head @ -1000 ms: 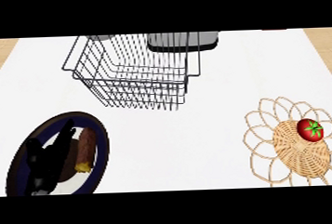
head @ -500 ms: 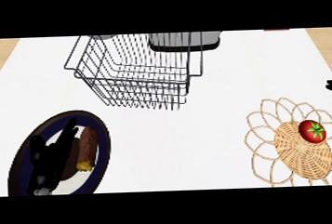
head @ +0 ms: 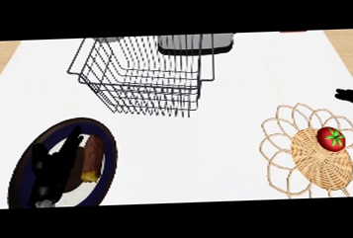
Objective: Pick the tomato from the placemat and place it in the basket
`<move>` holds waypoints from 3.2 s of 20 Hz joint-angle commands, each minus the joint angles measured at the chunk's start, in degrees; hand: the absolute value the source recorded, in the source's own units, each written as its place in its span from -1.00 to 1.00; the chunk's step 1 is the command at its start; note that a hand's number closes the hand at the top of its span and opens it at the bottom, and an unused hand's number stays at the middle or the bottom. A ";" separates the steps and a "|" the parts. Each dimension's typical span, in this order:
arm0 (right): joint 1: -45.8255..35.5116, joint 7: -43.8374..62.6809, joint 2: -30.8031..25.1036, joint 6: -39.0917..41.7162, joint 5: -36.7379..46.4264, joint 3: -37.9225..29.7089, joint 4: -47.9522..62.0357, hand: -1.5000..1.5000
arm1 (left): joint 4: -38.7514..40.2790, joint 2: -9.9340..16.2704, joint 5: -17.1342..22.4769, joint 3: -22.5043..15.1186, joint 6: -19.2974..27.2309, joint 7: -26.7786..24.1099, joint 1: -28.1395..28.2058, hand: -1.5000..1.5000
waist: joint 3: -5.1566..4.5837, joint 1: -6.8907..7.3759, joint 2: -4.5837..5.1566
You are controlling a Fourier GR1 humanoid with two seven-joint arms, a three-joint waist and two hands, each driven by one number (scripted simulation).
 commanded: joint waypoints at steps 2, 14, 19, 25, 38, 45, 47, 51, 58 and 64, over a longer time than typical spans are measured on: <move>-1.26 -1.11 2.65 -0.62 2.33 0.12 2.85 -1.00 | 6.55 -2.59 -1.27 -0.67 0.93 1.05 -0.96 0.00 | -0.75 -0.19 0.73; -1.78 -1.63 8.09 -5.41 11.38 3.33 7.44 -1.00 | -0.37 -1.42 -1.03 -0.07 -0.58 4.79 2.30 0.00 | -0.71 0.00 0.65; -3.24 1.18 9.78 -3.77 13.80 4.29 8.24 -1.00 | 4.53 -1.98 -1.59 0.84 -2.00 -0.84 3.62 0.00 | -0.78 -0.18 0.64; -1.01 -3.21 11.02 -7.98 15.88 3.74 11.35 -1.00 | 3.34 -3.30 -2.71 0.78 -0.01 2.70 1.47 0.00 | -0.74 -0.52 0.61; -5.72 -6.44 15.10 -12.70 22.38 5.07 17.75 1.00 | 2.71 -1.59 -1.35 2.82 -4.06 2.74 2.52 0.00 | -0.73 -0.10 0.67; -5.81 -7.36 17.65 -19.73 26.92 5.80 19.73 1.00 | 4.93 -3.46 -3.42 2.15 -3.24 -0.71 3.86 0.00 | -0.75 -0.17 0.71; -7.69 -7.75 17.04 -18.09 26.76 5.03 19.60 1.00 | 2.42 -4.29 -3.56 1.69 -2.14 1.61 4.03 0.00 | -0.74 0.00 0.66; -6.79 6.51 27.37 -16.80 29.08 8.69 10.80 1.00 | 1.17 -3.51 -2.85 2.33 -3.09 2.09 4.77 0.00 | -0.91 -0.65 0.23; -12.59 25.64 46.49 -15.83 33.63 12.84 9.29 1.00 | -1.37 -2.12 -2.76 1.66 -4.69 2.54 3.00 0.00 | -1.34 3.88 0.27; -15.47 37.74 56.46 -25.14 24.69 9.60 2.57 1.00 | -1.13 -2.40 -2.69 1.10 -5.06 3.06 2.23 0.00 | -0.02 4.77 0.36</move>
